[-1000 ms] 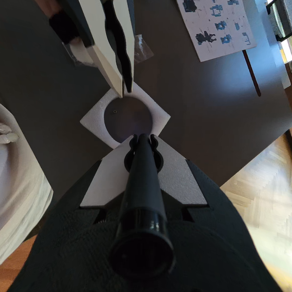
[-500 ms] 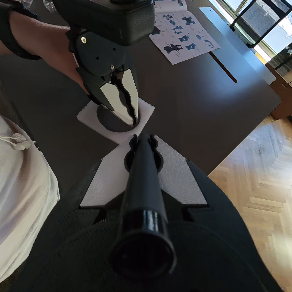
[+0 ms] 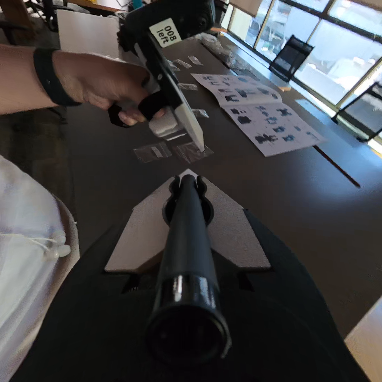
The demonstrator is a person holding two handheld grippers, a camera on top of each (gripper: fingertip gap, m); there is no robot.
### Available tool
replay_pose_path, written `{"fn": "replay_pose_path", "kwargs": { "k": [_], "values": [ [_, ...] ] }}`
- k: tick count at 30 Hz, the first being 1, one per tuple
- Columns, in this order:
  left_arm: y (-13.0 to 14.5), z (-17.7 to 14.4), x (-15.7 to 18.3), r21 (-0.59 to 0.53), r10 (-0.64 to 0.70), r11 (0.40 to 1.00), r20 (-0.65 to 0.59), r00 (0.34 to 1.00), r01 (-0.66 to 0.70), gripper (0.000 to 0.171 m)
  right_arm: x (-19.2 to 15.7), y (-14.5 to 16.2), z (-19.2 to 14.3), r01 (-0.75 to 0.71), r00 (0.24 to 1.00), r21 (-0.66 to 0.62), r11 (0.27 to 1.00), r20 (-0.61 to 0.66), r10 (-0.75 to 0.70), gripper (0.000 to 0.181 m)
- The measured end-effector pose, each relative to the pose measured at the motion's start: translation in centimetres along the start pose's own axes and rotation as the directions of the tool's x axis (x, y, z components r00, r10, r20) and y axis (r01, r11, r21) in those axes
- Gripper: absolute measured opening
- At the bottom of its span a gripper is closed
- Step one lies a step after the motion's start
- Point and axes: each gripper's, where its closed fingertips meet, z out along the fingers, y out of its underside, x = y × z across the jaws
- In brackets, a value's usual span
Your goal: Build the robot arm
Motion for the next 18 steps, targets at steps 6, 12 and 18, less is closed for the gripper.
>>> {"fn": "replay_pose_path", "kwargs": {
  "k": [6,12,18],
  "values": [
    [-2.7,-9.9,-2.2,0.35,-0.419,0.776,-0.335,0.844,0.524,0.0,-3.0,-0.8,6.3,0.446,0.894,0.032,0.894,0.012,-0.447,0.017],
    [-2.8,-14.7,-3.0,0.419,-0.507,0.521,-0.549,0.665,0.743,0.0,-3.3,-0.5,10.9,0.865,0.492,-0.079,0.496,-0.071,-0.868,0.017],
    [-2.9,-15.7,-3.6,0.415,-0.564,0.372,-0.61,0.557,0.831,0.0,-2.2,3.8,12.9,0.936,0.215,-0.31,0.166,0.131,-0.968,0.017]
  ]
}}
